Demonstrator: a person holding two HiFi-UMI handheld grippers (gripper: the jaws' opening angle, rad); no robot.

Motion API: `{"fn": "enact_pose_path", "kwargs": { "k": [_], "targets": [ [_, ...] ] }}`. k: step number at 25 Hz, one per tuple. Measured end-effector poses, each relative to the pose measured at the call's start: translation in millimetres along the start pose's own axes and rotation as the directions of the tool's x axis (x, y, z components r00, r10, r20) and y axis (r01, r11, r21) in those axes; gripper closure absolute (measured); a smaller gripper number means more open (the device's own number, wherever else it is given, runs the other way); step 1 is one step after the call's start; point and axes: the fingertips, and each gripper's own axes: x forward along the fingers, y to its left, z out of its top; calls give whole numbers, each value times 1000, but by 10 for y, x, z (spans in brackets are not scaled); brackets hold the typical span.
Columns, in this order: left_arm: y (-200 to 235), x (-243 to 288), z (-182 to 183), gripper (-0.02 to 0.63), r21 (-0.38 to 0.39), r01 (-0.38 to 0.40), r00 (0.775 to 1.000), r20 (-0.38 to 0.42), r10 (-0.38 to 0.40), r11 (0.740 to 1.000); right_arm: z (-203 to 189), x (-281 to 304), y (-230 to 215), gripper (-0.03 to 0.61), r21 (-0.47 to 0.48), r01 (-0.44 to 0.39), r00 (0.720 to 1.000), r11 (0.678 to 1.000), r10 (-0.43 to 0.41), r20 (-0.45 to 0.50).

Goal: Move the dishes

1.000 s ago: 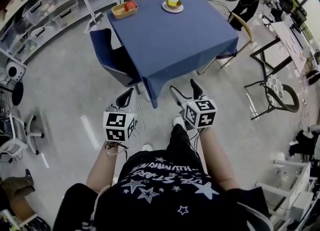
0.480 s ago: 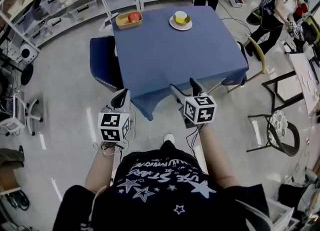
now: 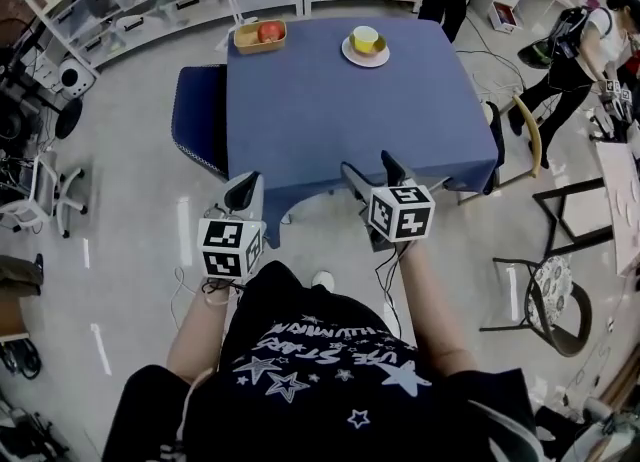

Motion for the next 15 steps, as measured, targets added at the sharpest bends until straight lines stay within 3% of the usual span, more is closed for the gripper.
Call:
{"fn": "enact_pose_path", "kwargs": {
  "k": [7, 15],
  "targets": [
    [29, 256, 102, 594, -6, -8, 1000, 0, 8, 1000, -1, 170, -215, 213, 32, -3, 1000, 999, 3, -18],
    [206, 1024, 354, 594, -12, 17, 1000, 16, -17, 1000, 253, 548, -744, 215, 21, 48, 998, 999, -47, -34]
  ]
}}
